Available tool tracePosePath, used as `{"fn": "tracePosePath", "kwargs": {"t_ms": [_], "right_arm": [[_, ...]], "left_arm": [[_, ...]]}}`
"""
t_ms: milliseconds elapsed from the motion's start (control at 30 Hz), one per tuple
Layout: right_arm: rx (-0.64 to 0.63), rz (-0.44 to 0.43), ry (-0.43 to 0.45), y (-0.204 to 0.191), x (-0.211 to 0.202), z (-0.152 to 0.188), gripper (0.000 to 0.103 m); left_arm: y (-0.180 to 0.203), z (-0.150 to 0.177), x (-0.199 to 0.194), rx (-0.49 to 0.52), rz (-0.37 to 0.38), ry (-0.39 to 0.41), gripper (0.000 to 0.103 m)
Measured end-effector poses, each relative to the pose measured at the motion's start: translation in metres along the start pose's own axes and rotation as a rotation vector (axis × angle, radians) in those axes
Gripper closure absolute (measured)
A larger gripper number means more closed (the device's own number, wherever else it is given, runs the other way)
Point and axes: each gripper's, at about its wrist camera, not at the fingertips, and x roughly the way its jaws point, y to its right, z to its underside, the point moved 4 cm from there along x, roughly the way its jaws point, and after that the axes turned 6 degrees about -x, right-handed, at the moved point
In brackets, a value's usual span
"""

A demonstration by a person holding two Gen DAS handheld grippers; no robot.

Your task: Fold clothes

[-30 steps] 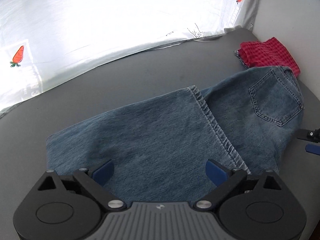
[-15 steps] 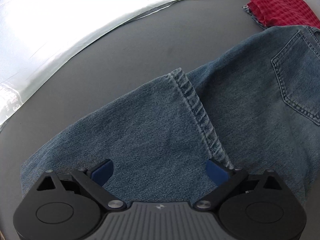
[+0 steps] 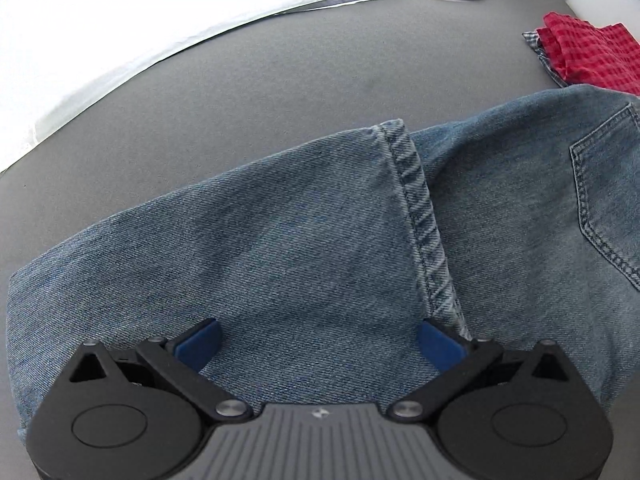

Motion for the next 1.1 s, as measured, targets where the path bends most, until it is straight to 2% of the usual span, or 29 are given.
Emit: {"fn": "tracePosePath", "kwargs": {"t_ms": [33, 100, 200, 433, 533, 667, 767, 833, 900, 933, 1000, 1067, 1100], "right_arm": [[0.025, 0.013, 0.008, 0.001, 0.000, -0.001, 0.020], [0.007, 0.060, -0.001, 0.000, -0.002, -0.002, 0.054], [-0.063, 0.087, 0.012, -0.010, -0.013, 0.001, 0.074], [-0.383, 0.127, 0.111, -0.093, -0.062, 0.023, 0.078], [-0.554, 0.131, 0.171, -0.144, -0.083, 0.041, 0.079], [-0.783, 0.088, 0.251, -0.221, -0.111, 0.080, 0.079], [-0.980, -0.019, 0.279, -0.277, -0.126, 0.143, 0.079], [-1.130, -0.102, 0.268, -0.307, -0.130, 0.201, 0.079], [-1.275, -0.179, 0.226, -0.326, -0.129, 0.261, 0.078], [-1.379, -0.221, 0.176, -0.331, -0.124, 0.304, 0.077], [-1.584, -0.256, 0.056, -0.325, -0.106, 0.376, 0.062], [-1.828, -0.247, -0.115, -0.299, -0.085, 0.454, 0.061], [-1.899, -0.243, -0.169, -0.289, -0.084, 0.476, 0.062]], "left_arm": [[-0.001, 0.002, -0.001, -0.004, 0.004, 0.005, 0.000], [-0.002, 0.004, -0.002, -0.010, 0.006, 0.014, 0.000], [-0.005, 0.008, -0.004, -0.028, 0.010, 0.022, 0.000], [-0.013, 0.014, -0.017, -0.080, 0.042, 0.069, 0.000], [-0.034, 0.013, -0.049, -0.177, 0.135, 0.177, 0.000], [-0.099, 0.023, -0.112, -0.375, 0.216, 0.342, 0.000], [-0.158, 0.044, -0.159, -0.502, 0.231, 0.471, 0.000], [-0.202, 0.074, -0.182, -0.585, 0.179, 0.532, 0.000], [-0.240, 0.108, -0.200, -0.663, 0.102, 0.557, 0.000], [-0.260, 0.128, -0.207, -0.701, 0.050, 0.562, 0.000], [-0.294, 0.162, -0.205, -0.769, -0.025, 0.531, 0.000], [-0.322, 0.188, -0.201, -0.848, -0.053, 0.468, 0.000], [-0.331, 0.199, -0.200, -0.880, -0.048, 0.446, 0.000]]}}
